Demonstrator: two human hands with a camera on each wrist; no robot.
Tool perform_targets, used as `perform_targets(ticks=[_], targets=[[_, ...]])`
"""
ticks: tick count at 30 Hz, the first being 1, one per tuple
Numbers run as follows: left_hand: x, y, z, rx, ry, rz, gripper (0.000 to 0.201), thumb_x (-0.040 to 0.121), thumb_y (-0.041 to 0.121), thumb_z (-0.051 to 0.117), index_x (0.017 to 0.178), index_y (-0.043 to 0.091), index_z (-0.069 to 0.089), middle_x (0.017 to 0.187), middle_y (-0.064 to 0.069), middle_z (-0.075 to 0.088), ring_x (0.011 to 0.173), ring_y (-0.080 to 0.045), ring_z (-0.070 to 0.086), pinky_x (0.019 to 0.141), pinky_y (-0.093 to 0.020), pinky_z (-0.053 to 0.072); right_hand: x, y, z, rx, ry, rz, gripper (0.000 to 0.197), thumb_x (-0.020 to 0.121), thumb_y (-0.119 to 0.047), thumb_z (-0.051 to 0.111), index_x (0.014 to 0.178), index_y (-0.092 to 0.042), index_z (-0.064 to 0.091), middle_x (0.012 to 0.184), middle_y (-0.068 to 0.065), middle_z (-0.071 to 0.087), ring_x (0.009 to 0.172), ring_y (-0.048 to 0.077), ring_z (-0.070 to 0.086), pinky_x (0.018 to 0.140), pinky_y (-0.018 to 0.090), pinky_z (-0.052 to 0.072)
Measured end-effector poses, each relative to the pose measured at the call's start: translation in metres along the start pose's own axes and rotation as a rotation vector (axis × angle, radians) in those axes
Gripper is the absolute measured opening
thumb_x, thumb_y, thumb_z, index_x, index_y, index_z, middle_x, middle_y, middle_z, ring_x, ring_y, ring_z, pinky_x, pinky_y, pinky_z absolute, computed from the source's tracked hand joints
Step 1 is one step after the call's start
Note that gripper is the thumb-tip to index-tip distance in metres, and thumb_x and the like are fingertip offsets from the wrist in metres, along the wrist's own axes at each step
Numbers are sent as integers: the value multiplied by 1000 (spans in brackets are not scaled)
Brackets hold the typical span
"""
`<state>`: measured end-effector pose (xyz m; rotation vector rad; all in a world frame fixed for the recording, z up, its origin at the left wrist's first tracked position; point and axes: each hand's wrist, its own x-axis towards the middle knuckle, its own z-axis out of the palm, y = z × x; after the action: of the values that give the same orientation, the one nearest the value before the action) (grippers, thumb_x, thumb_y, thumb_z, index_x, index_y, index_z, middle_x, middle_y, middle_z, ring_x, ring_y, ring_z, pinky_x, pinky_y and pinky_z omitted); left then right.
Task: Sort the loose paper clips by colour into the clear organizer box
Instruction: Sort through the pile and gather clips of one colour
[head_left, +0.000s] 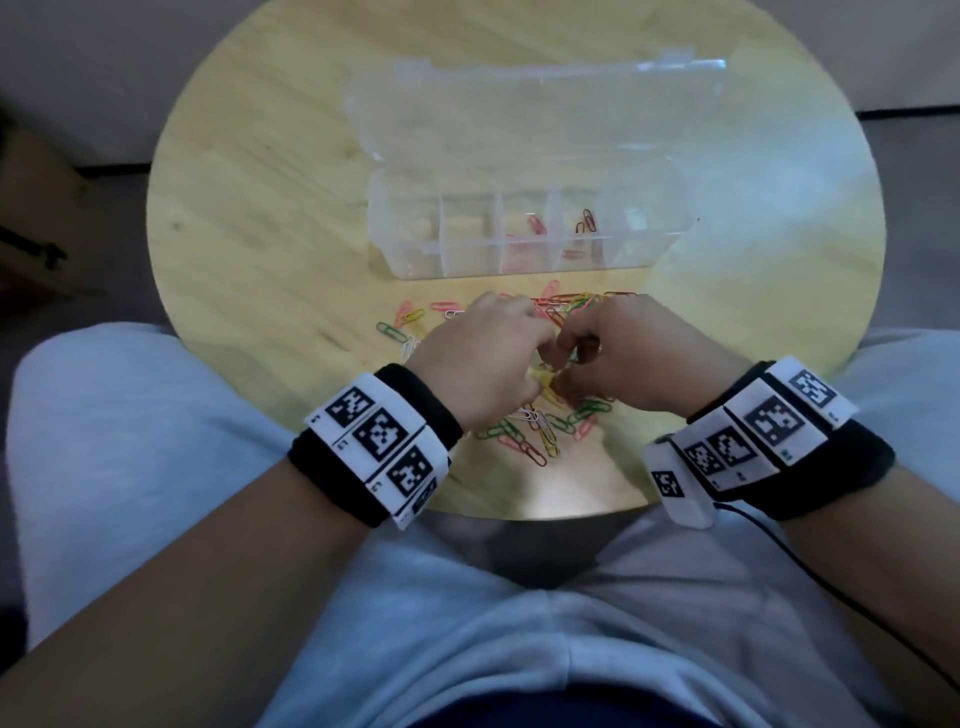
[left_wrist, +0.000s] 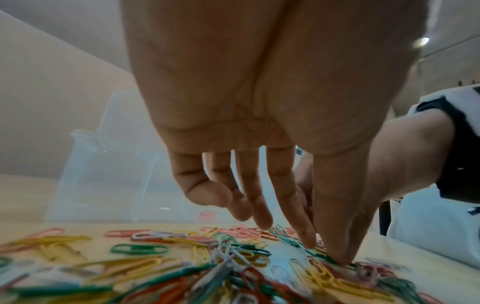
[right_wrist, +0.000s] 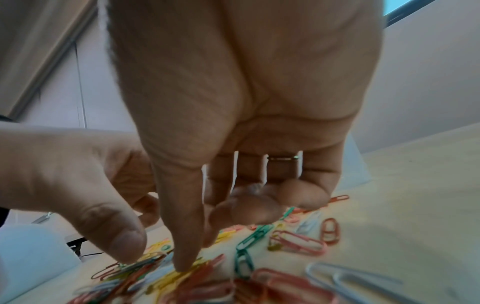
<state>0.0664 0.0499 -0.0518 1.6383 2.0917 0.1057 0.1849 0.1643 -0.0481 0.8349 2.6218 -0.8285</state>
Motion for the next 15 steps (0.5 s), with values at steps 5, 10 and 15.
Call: perform_targets(ticks=[5,10,15], targets=[[4,-2,2,22,-13,18,28,87,22,60,115,24,64,117,4,56,112,-20,46,92,-42,46,3,1,3,-8,-36,6,23,74,-30,80,90,-29,64,73,-14,51,77,15,52,66,26,39],[9,0,1,12,20,-13,21,86,25,63,107,24,65,102,4,57,109,-22,48,87,-43,49,8,1,7,-55,-44,2,22,77,-33,77,81,-28,56,73,-12,52,78,18,53,67,29,41],[15,5,4,33,5,-11,18,87,21,62,103,25,68,102,1,61,109,-24,49,83,-40,49,11,4,9,-97,-29,48,11,78,-35,73,75,-32,63,77,-3,62,80,23,60,66,29,48]])
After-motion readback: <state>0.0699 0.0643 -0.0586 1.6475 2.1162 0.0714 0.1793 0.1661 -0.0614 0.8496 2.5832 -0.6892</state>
